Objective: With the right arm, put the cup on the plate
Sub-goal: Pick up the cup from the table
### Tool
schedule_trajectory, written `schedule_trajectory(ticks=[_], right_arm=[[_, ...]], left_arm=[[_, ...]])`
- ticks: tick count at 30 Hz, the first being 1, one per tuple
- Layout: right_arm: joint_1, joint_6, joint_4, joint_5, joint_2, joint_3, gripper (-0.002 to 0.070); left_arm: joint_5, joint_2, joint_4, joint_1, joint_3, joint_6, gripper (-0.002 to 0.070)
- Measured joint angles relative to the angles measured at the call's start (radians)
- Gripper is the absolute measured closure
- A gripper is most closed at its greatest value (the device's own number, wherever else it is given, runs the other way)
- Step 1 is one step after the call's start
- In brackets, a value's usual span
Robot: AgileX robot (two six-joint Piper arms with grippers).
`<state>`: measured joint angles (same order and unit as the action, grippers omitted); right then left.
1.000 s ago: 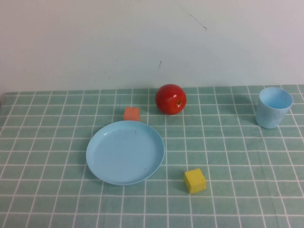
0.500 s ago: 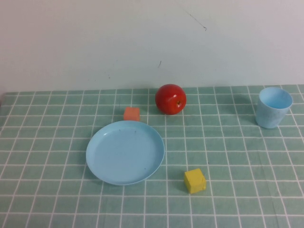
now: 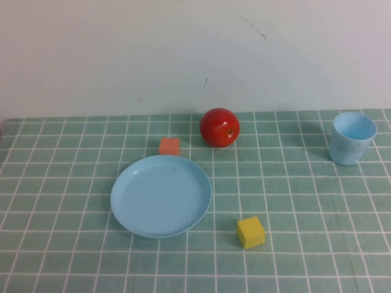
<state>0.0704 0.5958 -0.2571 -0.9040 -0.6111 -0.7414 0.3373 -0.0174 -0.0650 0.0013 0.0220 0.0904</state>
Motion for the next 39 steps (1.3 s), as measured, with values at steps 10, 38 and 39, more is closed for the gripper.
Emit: schedule_trajectory(ticks=[10,38,39], right_arm=[[0.000,0.256,-0.221,0.218,-0.401,-0.018,0.0679],[0.000,0.158,-0.019,-0.075,-1.549,-1.152,0.0211],[0.000,0.157,-0.021,-0.079,-1.577,-1.167,0.0211]], left_arm=[[0.000,0.000,0.000,0.000,0.000,0.000,0.0678],[0.000,0.000,0.000,0.000,0.000,-0.002,0.0678],[0.000,0.000,0.000,0.000,0.000,-0.002,0.0678]])
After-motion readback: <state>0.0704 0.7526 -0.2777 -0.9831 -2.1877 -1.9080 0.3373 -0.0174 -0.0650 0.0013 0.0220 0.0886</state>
